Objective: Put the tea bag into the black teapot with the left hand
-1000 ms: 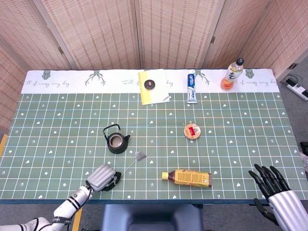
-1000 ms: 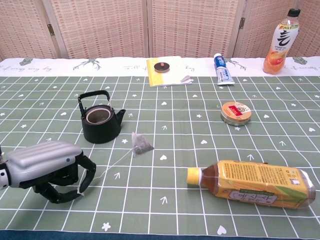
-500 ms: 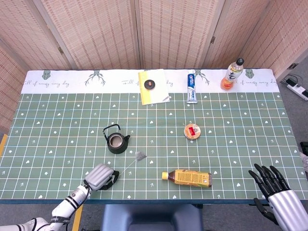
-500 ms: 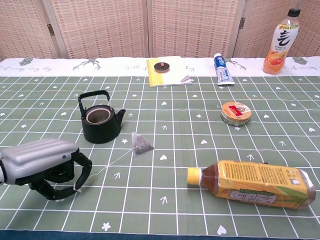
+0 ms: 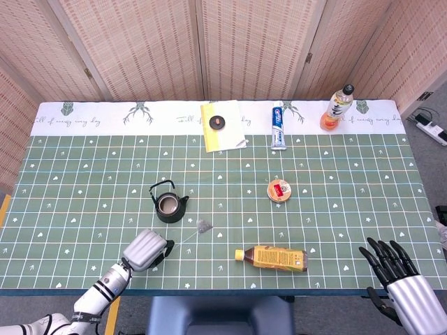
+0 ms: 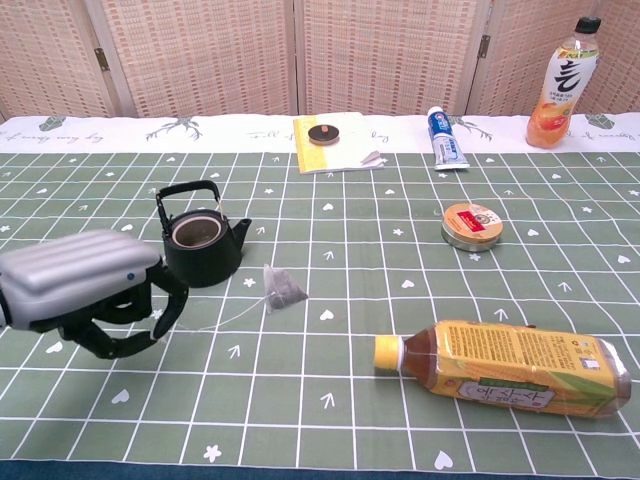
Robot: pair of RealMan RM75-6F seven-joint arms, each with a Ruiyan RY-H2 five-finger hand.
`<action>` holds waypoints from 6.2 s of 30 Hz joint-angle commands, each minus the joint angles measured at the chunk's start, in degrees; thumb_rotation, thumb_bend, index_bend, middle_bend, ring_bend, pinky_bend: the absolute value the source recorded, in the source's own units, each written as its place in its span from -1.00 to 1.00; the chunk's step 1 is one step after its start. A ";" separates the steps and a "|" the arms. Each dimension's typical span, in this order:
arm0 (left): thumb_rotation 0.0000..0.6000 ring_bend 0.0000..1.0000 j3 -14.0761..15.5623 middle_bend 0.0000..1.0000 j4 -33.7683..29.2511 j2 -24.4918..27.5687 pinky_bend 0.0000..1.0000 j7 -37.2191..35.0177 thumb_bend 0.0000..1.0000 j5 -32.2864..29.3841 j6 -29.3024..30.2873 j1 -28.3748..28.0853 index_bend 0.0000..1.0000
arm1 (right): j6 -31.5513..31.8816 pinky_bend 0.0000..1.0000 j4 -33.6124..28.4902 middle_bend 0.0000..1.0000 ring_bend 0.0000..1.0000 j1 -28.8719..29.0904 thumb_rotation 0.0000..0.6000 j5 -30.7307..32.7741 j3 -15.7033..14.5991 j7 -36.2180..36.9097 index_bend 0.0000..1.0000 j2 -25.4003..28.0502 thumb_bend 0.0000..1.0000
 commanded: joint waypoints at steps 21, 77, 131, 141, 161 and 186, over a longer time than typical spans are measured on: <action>1.00 1.00 -13.13 1.00 -13.39 7.82 1.00 21.54 -0.22 -19.76 1.63 -8.26 0.20 | 1.58 -1.00 0.49 -1.00 -1.00 -0.21 1.00 -0.46 -0.09 2.17 -1.00 0.67 -0.16; 1.00 1.00 -15.65 1.00 -14.54 18.65 1.00 22.04 -0.21 -31.16 2.57 -19.82 0.16 | -5.09 -1.00 -2.49 -1.00 -1.00 2.76 1.00 11.26 3.18 4.60 -1.00 1.85 -0.16; 1.00 1.00 -3.55 1.00 -11.71 8.83 1.00 -2.27 -0.33 -13.46 3.84 -5.06 -0.76 | -3.76 -1.00 -1.87 -1.00 -1.00 1.34 1.00 7.36 1.74 0.14 -1.00 -0.13 -0.16; 1.00 1.00 -8.76 1.00 -20.12 13.42 1.00 4.55 -0.33 -40.52 0.23 -8.89 -0.61 | -3.84 -1.00 -1.84 -1.00 -1.00 1.23 1.00 6.85 1.47 -0.46 -1.00 -0.26 -0.16; 1.00 1.00 -7.96 1.00 -16.45 4.07 1.00 14.39 -0.33 -52.24 4.41 -15.87 -0.65 | -3.00 -1.00 -1.58 -1.00 -1.00 0.81 1.00 6.07 1.11 0.36 -1.00 0.41 -0.16; 1.00 1.00 -6.56 1.00 -7.03 -1.86 1.00 19.07 -0.33 -53.19 2.54 -19.62 -0.60 | -2.03 -1.00 -0.82 -1.00 -1.00 0.88 1.00 3.65 -0.21 4.47 -1.00 1.97 -0.16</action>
